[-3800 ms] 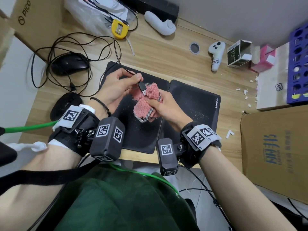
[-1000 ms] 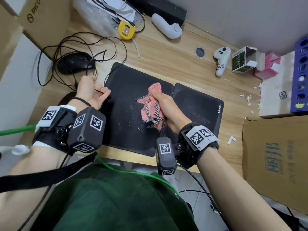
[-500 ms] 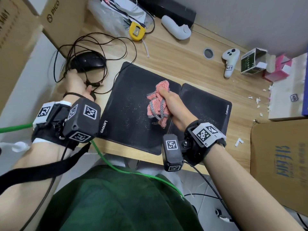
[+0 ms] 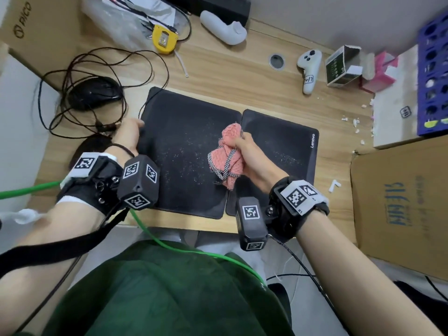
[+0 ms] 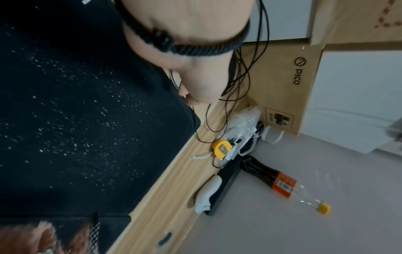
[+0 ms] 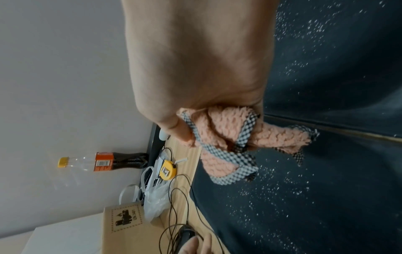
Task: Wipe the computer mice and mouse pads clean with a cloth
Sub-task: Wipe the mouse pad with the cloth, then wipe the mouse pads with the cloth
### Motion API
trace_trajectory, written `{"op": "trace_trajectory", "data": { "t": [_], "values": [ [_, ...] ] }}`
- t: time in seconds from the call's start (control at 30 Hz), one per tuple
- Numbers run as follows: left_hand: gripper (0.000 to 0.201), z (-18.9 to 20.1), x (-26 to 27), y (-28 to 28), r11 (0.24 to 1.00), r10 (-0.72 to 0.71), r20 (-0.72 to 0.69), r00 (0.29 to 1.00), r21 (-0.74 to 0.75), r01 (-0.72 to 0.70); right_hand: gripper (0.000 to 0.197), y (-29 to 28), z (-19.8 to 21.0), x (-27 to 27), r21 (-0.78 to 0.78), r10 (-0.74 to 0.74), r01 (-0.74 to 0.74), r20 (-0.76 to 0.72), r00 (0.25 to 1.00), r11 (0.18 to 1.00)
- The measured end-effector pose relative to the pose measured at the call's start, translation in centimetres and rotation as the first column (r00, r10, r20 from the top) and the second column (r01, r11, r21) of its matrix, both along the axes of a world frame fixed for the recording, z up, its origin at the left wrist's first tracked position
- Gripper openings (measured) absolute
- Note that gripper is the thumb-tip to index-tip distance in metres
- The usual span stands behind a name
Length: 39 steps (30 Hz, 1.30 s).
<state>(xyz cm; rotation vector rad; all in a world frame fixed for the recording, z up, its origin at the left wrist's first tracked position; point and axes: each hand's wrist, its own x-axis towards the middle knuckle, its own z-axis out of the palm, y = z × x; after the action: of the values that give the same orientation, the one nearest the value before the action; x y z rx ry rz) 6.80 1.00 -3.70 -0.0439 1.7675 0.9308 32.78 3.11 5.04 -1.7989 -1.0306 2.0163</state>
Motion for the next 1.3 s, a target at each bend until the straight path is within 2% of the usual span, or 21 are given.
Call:
{"op": "trace_trajectory", "data": {
  "t": [0.07, 0.1, 0.17, 0.27, 0.33, 0.37, 0.4, 0.47, 0.5, 0.57, 0.63, 0.67, 0.73, 0.8, 0.83, 0.9, 0.97, 1.0, 1.07, 1.17, 1.3],
  "values": [
    [0.070, -3.7, -0.8, -0.2, 0.993, -0.087, -0.121, 0.989, -0.087, 0.077, 0.034, -0.2, -0.2, 1.0, 0.010, 0.038, -0.038, 0.034, 0.999, 0.999],
    [0.079, -3.8, -0.4, -0.1, 0.983, -0.116, -0.205, 0.972, -0.163, 0.083, 0.035, -0.2, -0.4, 1.5, 0.010, 0.034, -0.034, 0.043, 0.998, 0.999],
    [0.074, -0.6, 1.6, 0.0, 0.954, -0.175, -0.331, 0.927, -0.292, 0.076, 0.038, -0.3, -0.7, 2.4, 0.007, 0.026, -0.026, 0.050, 0.998, 1.000],
    [0.075, -0.6, 3.5, 0.2, 0.916, -0.227, -0.425, 0.877, -0.398, 0.044, 0.039, -0.1, -1.3, 3.8, 0.002, -0.001, 0.000, 0.051, 0.999, 1.000],
    [0.082, -0.5, 3.8, 0.1, 0.928, -0.180, -0.426, 0.887, -0.373, 0.009, 0.041, 0.2, -2.0, 4.4, -0.006, -0.015, 0.016, 0.055, 0.998, 1.000],
    [0.090, -1.5, 3.5, 0.2, 0.937, -0.146, -0.379, 0.914, -0.349, 0.005, 0.044, 0.4, -2.3, 4.7, -0.014, -0.024, 0.025, 0.055, 0.998, 1.000],
    [0.104, -3.9, 2.4, 0.2, 0.951, -0.087, -0.316, 0.945, -0.309, -0.015, 0.048, 0.7, -2.7, 5.0, -0.019, -0.046, 0.047, 0.051, 0.998, 0.999],
    [0.129, -11.2, -0.3, -0.1, 0.962, 0.014, -0.247, 0.969, -0.261, -0.081, 0.054, 1.3, -3.3, 5.5, -0.019, -0.106, 0.107, 0.039, 0.994, 0.994],
    [0.128, -13.2, -1.2, -0.3, 0.960, 0.037, -0.243, 0.969, -0.262, -0.102, 0.055, 1.6, -3.4, 5.6, -0.010, -0.129, 0.129, 0.030, 0.991, 0.992],
    [0.113, -13.1, -1.2, -0.6, 0.963, 0.036, -0.226, 0.973, -0.251, -0.094, 0.047, 2.2, -3.5, 5.5, 0.050, -0.154, 0.153, 0.034, 0.987, 0.987],
    [0.101, -7.7, 1.2, -0.3, 0.975, 0.029, -0.158, 0.987, -0.214, -0.063, 0.035, 3.1, -3.6, 5.2, 0.127, -0.178, 0.168, 0.071, 0.981, 0.978],
    [0.097, -6.4, 1.8, -0.5, 0.976, 0.045, -0.126, 0.991, -0.206, -0.071, 0.032, 3.5, -3.7, 5.0, 0.157, -0.182, 0.166, 0.095, 0.979, 0.974],
    [0.074, -5.3, 2.1, -0.8, 0.985, 0.061, -0.110, 0.992, -0.155, -0.078, 0.021, 4.5, -3.6, 4.2, 0.203, -0.140, 0.111, 0.139, 0.980, 0.973],
    [0.047, -2.7, 2.8, -1.0, 0.992, -0.017, -0.113, 0.993, -0.125, 0.003, 0.002, 5.3, -3.4, 3.1, 0.241, -0.080, 0.044, 0.145, 0.986, 0.970],
    [0.035, -1.8, 3.0, -1.3, 0.993, -0.044, -0.129, 0.991, -0.113, 0.030, 0.010, 5.6, -3.4, 2.5, 0.256, -0.063, 0.017, 0.171, 0.983, 0.967],
    [0.036, -1.2, 2.9, -1.9, 0.998, -0.063, -0.152, 0.986, -0.035, 0.059, 0.014, 6.5, -4.6, 1.3, 0.296, -0.023, -0.064, 0.284, 0.959, 0.953],
    [0.037, -0.8, 2.3, -2.7, 0.993, -0.119, -0.150, 0.982, 0.005, 0.121, 0.020, 6.9, -6.0, -0.1, 0.280, 0.091, -0.244, 0.466, 0.880, 0.928],
    [0.036, -0.6, 1.7, -3.2, 0.989, -0.143, -0.145, 0.979, 0.018, 0.147, 0.030, 7.0, -6.8, -1.1, 0.236, 0.166, -0.331, 0.527, 0.833, 0.914],
    [0.038, -0.2, 0.7, -4.2, 0.978, -0.193, -0.141, 0.971, 0.055, 0.203, 0.051, 6.6, -7.3, -3.6, 0.139, 0.305, -0.456, 0.572, 0.762, 0.879],
    [0.042, -0.1, -0.3, -5.2, 0.962, -0.257, -0.114, 0.960, 0.065, 0.265, 0.076, 5.4, -6.9, -7.3, 0.100, 0.442, -0.648, 0.652, 0.616, 0.755],
    [0.044, -0.1, -1.3, -6.8, 0.966, -0.239, -0.097, 0.966, 0.077, 0.247, 0.070, 2.3, -6.9, -12.5, 0.094, 0.635, -0.840, 0.611, 0.473, 0.535]
  ]
}}
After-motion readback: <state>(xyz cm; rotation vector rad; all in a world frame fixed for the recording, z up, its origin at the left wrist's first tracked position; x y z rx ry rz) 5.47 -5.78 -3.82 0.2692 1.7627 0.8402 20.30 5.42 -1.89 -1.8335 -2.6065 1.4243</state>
